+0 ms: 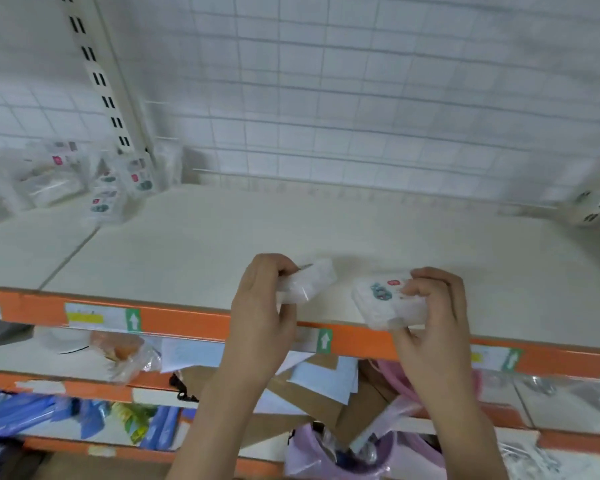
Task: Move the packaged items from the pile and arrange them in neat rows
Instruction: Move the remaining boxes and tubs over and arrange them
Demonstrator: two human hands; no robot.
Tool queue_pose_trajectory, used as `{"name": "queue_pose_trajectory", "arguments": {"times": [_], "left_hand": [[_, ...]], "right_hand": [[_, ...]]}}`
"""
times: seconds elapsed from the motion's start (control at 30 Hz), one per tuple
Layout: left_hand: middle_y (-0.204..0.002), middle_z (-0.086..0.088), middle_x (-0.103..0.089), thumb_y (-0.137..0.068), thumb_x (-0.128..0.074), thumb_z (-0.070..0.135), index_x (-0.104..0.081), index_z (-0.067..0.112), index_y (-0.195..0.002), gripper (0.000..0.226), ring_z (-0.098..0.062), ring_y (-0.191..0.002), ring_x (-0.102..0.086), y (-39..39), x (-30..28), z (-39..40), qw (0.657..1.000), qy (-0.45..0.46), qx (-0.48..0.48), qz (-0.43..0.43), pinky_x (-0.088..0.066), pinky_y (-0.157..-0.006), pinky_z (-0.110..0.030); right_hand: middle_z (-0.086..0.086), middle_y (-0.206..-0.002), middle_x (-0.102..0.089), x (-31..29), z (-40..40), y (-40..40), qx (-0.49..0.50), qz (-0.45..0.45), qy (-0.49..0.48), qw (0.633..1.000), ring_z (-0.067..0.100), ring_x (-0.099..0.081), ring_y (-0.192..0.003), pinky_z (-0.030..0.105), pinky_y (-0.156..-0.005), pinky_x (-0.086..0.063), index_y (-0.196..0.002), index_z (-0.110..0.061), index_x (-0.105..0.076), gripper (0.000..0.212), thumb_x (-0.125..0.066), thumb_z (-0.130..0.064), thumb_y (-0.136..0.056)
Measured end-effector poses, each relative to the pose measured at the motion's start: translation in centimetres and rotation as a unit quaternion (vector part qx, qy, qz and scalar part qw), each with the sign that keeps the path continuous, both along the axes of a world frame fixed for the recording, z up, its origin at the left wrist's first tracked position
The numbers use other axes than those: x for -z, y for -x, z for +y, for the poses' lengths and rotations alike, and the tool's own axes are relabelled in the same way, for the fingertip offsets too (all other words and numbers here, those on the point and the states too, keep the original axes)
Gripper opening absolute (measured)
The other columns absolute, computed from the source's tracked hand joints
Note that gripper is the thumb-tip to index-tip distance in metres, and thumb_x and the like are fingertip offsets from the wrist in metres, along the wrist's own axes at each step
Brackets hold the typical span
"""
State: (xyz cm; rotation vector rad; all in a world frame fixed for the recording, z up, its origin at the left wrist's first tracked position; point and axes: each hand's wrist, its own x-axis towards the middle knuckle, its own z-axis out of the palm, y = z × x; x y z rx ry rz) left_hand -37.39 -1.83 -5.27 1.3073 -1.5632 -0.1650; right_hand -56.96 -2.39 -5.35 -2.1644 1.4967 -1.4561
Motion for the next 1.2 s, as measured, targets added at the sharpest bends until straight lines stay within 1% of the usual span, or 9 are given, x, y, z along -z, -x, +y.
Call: {"name": "queue_pose_trajectory", "arguments": {"times": [0.17,0.37,0.5,0.67,0.77,0.83,0.97,1.1,1.2], "left_hand": [[-0.096,0.002,-0.053,-0.057,-0.051,-0.025,-0.042,0.023,-0.094,0.061,-0.008,-0.088,-0.050,1.4,-0.2,-1.1,1.000,-0.001,0.013,-0.017,-0.035,-0.077,-0.004],[-0.113,-0.003,-0.043,-0.057,-0.057,-0.025,-0.040,0.017,-0.089,0.055,-0.016,-0.098,-0.050,2.3,-0.1,-3.4,0.997,0.027,0.010,-0.073,-0.041,-0.079,-0.011],[-0.115,-0.010,-0.046,-0.050,-0.053,-0.026,-0.040,0.018,-0.087,0.059,-0.013,-0.101,-0.046,4.4,-0.2,-4.4,0.996,0.027,0.027,-0.079,-0.038,-0.080,-0.007],[-0.110,-0.006,-0.046,-0.055,-0.059,-0.022,-0.042,0.016,-0.090,0.054,-0.004,-0.096,-0.043,9.3,-0.2,-5.5,0.998,0.021,0.043,-0.049,-0.033,-0.080,0.000],[-0.100,0.003,-0.045,-0.063,-0.057,-0.007,-0.042,0.019,-0.099,0.046,-0.006,-0.088,-0.048,14.4,-0.3,-6.0,0.999,0.025,0.046,-0.013,-0.034,-0.076,-0.001],[-0.100,0.001,-0.047,-0.062,-0.055,-0.005,-0.043,0.021,-0.104,0.050,-0.008,-0.088,-0.050,18.6,-0.3,-6.2,0.999,0.026,0.045,-0.008,-0.035,-0.076,-0.001],[-0.102,0.000,-0.047,-0.058,-0.055,-0.014,-0.047,0.020,-0.098,0.054,-0.011,-0.093,-0.049,28.1,-0.4,-5.8,0.997,0.029,0.068,-0.033,-0.038,-0.077,-0.006],[-0.094,-0.002,-0.049,-0.063,-0.054,0.002,-0.052,0.014,-0.091,0.031,-0.013,-0.085,-0.049,36.5,-1.0,-4.4,0.996,0.024,0.077,-0.042,-0.038,-0.073,-0.009],[-0.085,-0.002,-0.054,-0.067,-0.056,0.018,-0.053,0.013,-0.086,0.020,-0.021,-0.075,-0.052,40.1,-1.4,-4.1,0.995,0.018,0.031,-0.089,-0.045,-0.065,-0.031]], "right_hand": [[0.002,-0.113,-0.040,0.2,-0.7,1.7,0.010,-0.024,0.001,1.000,0.006,-0.041,-0.106,-0.001,-0.087,-0.031,-0.093,-0.021,-0.042,0.026,-0.044,-0.017,-0.068],[-0.002,-0.114,-0.040,0.5,-1.9,3.1,0.031,-0.005,-0.001,0.999,0.008,-0.043,-0.108,0.010,-0.086,-0.040,-0.094,-0.021,-0.042,0.058,-0.063,0.021,-0.060],[-0.002,-0.115,-0.039,0.6,-2.5,5.1,0.038,-0.003,0.004,0.999,0.006,-0.042,-0.109,0.010,-0.086,-0.040,-0.096,-0.022,-0.042,0.058,-0.065,0.019,-0.061],[-0.001,-0.115,-0.039,0.7,-3.1,10.2,0.048,-0.006,0.006,0.999,0.013,-0.045,-0.109,0.007,-0.087,-0.038,-0.096,-0.023,-0.042,0.055,-0.064,0.016,-0.064],[0.000,-0.114,-0.041,0.5,-3.6,15.0,0.045,-0.022,0.021,0.999,0.012,-0.046,-0.107,0.004,-0.087,-0.036,-0.096,-0.022,-0.043,0.029,-0.052,-0.010,-0.070],[0.002,-0.112,-0.043,0.5,-3.8,19.1,0.042,-0.024,0.025,0.999,0.011,-0.046,-0.105,0.004,-0.086,-0.037,-0.096,-0.020,-0.044,0.026,-0.045,-0.018,-0.069],[0.001,-0.106,-0.044,-0.3,-3.7,28.4,0.039,0.003,0.025,0.999,0.004,-0.043,-0.099,0.002,-0.087,-0.032,-0.100,-0.020,-0.044,0.032,-0.044,-0.017,-0.069],[0.000,-0.106,-0.046,-1.1,-2.9,35.8,0.041,0.028,0.029,0.998,-0.003,-0.043,-0.096,0.004,-0.088,-0.032,-0.105,-0.017,-0.051,0.037,-0.044,-0.012,-0.069],[0.005,-0.106,-0.049,-1.4,-2.8,39.2,0.039,0.025,0.033,0.998,-0.003,-0.044,-0.096,0.003,-0.088,-0.032,-0.102,-0.007,-0.059,0.034,-0.053,-0.001,-0.070]]}}
